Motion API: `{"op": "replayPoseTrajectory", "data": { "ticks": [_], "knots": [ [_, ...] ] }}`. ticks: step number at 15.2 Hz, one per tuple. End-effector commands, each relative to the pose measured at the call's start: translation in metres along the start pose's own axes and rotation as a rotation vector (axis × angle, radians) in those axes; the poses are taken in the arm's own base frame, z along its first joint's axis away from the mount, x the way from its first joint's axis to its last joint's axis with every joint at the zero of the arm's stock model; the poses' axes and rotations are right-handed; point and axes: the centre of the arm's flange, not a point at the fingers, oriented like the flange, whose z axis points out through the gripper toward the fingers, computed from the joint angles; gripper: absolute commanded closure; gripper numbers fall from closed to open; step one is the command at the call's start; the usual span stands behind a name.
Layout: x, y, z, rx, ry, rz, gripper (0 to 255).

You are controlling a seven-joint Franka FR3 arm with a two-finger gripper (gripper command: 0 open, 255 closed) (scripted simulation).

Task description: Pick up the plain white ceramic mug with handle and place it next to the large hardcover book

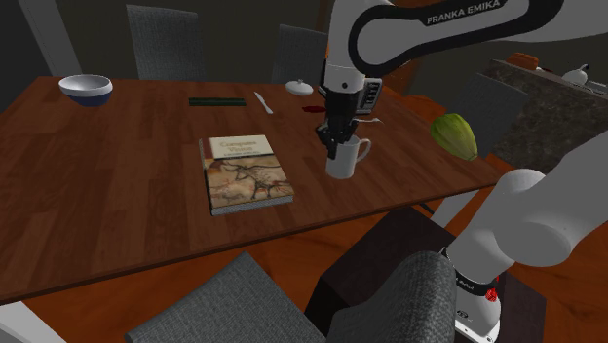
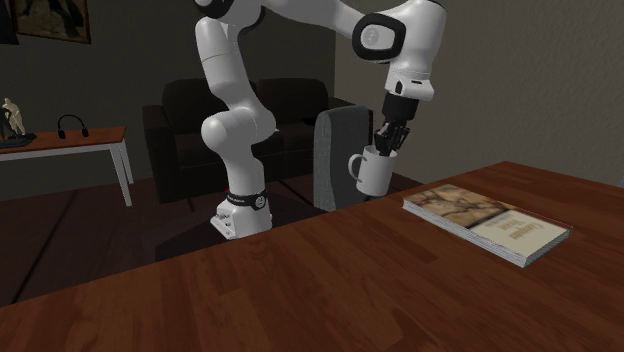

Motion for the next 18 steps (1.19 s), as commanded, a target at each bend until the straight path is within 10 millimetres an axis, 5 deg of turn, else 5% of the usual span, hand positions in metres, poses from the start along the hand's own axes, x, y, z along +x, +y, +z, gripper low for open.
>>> {"op": "replayPoseTrajectory", "data": {
  "ticks": [1, 13, 18],
  "knots": [
    [0.002, 0.0, 0.011, 0.0, 0.001, 0.0, 255],
    [0.013, -0.001, 0.073, 0.0, 0.001, 0.0, 255],
    [0.013, -0.001, 0.075, 0.0, 0.001, 0.0, 255]
  ]
}}
